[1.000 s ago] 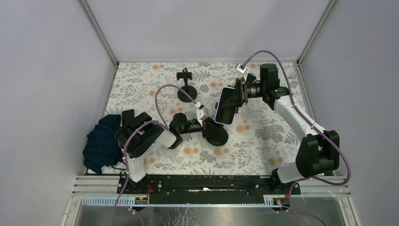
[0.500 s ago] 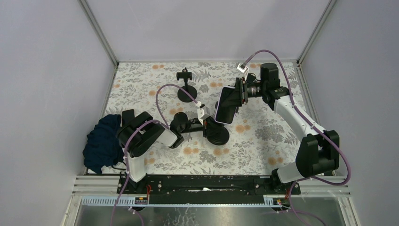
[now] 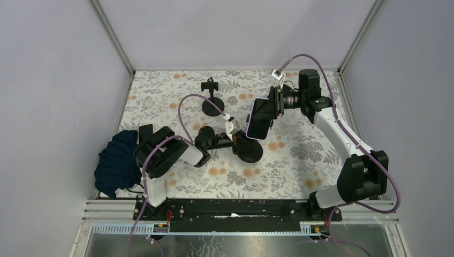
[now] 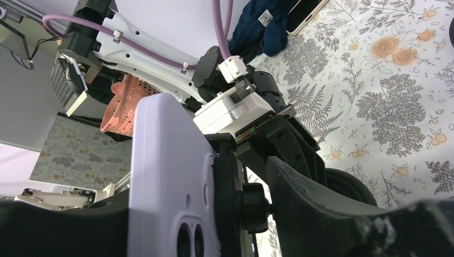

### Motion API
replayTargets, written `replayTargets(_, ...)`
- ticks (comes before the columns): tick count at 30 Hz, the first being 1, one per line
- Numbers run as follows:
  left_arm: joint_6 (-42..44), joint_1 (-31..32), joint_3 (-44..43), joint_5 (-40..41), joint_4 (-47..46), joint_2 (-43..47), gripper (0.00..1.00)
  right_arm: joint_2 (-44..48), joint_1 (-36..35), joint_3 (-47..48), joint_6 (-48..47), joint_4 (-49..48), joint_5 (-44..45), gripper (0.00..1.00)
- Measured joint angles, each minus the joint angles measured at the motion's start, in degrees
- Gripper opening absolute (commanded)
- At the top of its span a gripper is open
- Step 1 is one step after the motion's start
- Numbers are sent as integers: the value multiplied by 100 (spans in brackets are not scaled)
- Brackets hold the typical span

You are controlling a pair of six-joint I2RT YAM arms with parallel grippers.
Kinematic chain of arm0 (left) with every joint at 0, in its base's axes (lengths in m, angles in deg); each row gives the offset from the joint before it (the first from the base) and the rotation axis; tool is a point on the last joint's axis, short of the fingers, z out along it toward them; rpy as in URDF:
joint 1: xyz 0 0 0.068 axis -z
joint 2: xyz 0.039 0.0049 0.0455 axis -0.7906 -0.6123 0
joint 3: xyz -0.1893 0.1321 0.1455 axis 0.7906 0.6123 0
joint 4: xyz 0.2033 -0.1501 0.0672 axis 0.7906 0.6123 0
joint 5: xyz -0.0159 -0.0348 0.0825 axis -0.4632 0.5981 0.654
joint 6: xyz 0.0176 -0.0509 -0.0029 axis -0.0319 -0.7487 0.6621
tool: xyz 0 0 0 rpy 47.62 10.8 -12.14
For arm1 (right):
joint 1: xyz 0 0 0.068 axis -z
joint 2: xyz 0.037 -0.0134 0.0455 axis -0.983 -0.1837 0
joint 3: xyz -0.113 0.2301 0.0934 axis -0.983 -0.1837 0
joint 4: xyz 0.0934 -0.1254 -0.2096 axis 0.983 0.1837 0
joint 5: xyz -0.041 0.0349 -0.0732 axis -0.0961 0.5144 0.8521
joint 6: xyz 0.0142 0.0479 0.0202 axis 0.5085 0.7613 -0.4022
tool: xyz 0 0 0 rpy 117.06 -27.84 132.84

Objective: Place the phone on the phone stand
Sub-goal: Adjust the phone at the phone stand, then move the phone stand with the phone to the center of the board.

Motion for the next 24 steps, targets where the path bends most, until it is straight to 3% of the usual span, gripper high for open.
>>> replayTargets(6, -4, 0, -129, 2, -9, -50, 19, 118, 24, -2, 105, -131, 2, 59)
replayTargets(24, -173, 114, -1156, 151, -595, -476, 55, 302, 595, -105, 52, -59, 66, 29)
